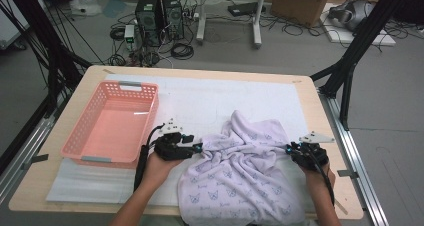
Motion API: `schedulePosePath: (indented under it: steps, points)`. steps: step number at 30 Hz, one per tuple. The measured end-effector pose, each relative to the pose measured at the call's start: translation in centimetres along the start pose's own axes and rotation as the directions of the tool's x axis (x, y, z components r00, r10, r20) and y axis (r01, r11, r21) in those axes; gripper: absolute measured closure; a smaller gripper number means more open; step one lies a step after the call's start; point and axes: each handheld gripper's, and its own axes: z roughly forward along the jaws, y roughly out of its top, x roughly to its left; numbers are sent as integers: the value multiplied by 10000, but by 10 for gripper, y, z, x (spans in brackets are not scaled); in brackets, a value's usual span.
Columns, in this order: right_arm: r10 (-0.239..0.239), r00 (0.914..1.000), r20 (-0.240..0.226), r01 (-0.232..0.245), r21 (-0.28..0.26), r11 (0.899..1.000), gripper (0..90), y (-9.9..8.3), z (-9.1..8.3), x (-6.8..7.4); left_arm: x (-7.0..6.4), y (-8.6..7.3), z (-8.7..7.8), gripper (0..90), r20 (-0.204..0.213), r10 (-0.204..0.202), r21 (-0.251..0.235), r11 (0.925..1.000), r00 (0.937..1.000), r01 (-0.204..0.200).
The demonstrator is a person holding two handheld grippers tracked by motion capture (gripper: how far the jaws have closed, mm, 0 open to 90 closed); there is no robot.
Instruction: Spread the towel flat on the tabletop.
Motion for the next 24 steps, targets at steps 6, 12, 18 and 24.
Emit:
schedulePosePath:
  steps: [6,12,18,24]
  points:
    - [465,9983,-362,-498,-962,9941,676,7,-18,-4,10,29,26,496,-237,-43,-4,10000,9997,43]
    - [514,9966,-641,-582,-1088,9924,653,7,-17,-2,11,41,73,483,-246,263,631,9977,9994,-247]
    - [542,9960,-711,-619,-1110,9919,640,4,-16,-4,-7,44,115,457,-3,968,1821,9787,9953,-951]
    - [583,9960,-677,-662,-1207,9905,636,1,-17,-7,-21,44,135,459,7,1258,2144,9690,9921,-1231]
